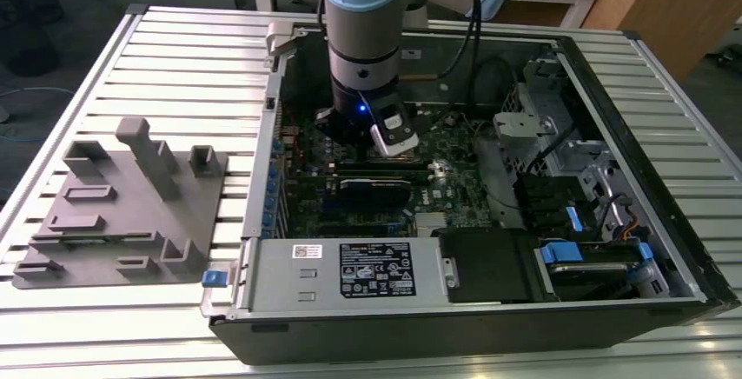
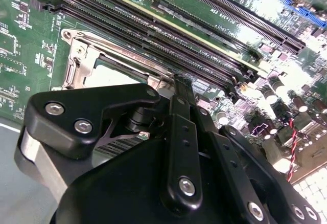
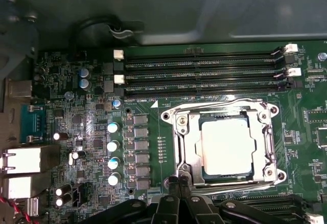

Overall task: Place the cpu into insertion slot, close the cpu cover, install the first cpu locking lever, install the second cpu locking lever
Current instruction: 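Install the second cpu locking lever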

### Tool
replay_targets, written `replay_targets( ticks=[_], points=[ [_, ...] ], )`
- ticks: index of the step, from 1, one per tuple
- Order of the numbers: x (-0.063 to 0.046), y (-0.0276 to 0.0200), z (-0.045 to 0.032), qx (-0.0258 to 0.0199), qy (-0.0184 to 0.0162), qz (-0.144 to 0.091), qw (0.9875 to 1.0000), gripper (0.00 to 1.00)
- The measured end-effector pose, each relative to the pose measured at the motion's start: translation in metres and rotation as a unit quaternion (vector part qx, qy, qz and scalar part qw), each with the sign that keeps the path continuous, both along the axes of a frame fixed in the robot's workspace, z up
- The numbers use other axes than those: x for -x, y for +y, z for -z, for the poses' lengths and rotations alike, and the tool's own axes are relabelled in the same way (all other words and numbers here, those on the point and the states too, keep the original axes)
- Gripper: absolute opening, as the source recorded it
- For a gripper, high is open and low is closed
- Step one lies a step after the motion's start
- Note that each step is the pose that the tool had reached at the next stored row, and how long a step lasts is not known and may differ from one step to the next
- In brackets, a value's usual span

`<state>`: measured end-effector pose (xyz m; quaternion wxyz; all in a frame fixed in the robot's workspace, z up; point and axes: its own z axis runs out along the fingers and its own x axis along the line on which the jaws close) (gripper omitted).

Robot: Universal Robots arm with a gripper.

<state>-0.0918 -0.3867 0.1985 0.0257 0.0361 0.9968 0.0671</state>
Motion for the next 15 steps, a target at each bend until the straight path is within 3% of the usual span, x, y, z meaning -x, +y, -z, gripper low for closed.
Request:
replay_targets(
  ticks=[11, 15],
  points=[
    [0.0029, -0.0043, 0.0024, -0.0135, 0.0, 0.0, 0.9999, 0.1],
    [0.0037, -0.0055, 0.0032, -0.0161, 0.0, 0.0, 0.9999, 0.1]
  ],
)
